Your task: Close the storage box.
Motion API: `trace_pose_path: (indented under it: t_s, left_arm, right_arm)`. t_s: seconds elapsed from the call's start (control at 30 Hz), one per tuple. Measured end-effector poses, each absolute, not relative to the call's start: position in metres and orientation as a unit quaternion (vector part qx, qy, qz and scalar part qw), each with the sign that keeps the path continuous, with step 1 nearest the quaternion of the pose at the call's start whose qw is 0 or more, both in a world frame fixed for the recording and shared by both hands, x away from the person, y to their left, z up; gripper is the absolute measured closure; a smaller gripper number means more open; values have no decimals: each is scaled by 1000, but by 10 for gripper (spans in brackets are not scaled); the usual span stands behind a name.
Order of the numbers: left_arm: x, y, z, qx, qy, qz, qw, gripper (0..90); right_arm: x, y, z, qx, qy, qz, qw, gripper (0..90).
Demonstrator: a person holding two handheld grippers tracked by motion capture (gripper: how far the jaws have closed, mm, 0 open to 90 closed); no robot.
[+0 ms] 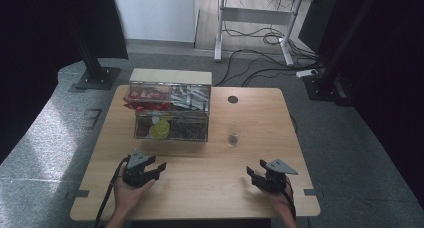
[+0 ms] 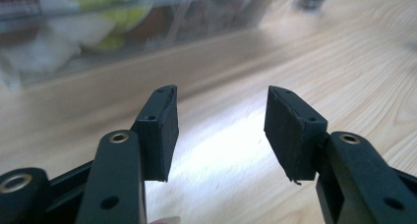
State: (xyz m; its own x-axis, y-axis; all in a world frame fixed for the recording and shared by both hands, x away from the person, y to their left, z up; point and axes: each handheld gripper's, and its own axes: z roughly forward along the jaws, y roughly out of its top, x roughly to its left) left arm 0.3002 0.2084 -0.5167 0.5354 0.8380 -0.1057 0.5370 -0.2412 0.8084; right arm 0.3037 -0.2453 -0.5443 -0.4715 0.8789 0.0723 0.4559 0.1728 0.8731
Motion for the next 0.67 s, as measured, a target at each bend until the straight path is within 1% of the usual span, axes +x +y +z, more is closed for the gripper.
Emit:
trace_pose_path:
  t_s: [0.1, 0.67]
  left_arm:
    - [300, 213, -524, 770, 455, 168, 415, 462]
    - [303, 216, -530, 771, 461, 168, 407, 456]
  right_arm:
    - [300, -249, -548, 456, 737, 442, 231, 354]
    - [301, -251, -550, 459, 742, 430, 231, 344]
